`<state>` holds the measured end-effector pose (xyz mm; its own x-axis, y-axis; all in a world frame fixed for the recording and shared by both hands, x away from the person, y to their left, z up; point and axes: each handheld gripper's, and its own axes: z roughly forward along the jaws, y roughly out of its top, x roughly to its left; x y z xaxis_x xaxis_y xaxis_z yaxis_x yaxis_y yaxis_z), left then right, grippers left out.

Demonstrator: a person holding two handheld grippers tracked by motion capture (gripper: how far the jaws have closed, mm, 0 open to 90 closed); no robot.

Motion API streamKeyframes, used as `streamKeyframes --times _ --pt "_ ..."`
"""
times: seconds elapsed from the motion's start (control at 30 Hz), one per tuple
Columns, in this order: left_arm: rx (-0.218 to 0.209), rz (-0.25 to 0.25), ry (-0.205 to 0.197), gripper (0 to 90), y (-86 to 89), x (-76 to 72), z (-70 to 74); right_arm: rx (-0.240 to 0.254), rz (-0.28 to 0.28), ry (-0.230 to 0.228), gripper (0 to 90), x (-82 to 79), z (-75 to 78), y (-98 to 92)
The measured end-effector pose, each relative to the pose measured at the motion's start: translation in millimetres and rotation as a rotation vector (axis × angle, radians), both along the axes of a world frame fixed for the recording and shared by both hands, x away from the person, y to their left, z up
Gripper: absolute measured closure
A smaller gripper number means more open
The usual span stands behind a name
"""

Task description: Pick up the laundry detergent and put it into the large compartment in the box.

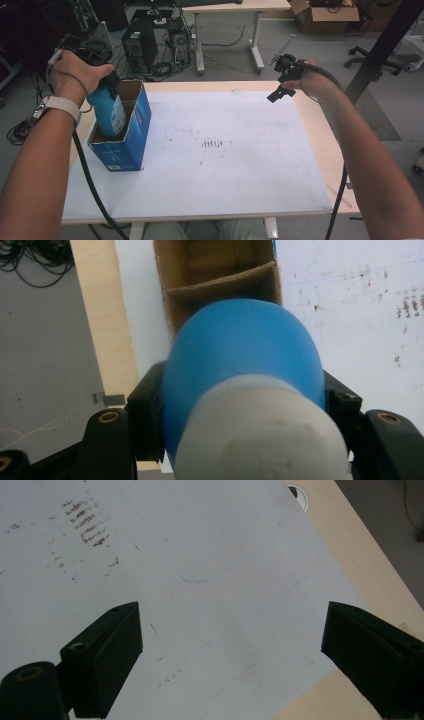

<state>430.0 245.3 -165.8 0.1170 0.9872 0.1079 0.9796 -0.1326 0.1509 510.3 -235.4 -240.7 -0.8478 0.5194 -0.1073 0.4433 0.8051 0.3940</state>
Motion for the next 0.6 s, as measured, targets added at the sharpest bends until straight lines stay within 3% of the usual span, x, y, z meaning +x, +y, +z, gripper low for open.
streamKeyframes --times 0.6 --pt "-0.015 -0.003 0.014 37.6 3.4 1.2 -68.7 -0.011 0.02 0.001 9.2 0.9 -4.6 10.2"
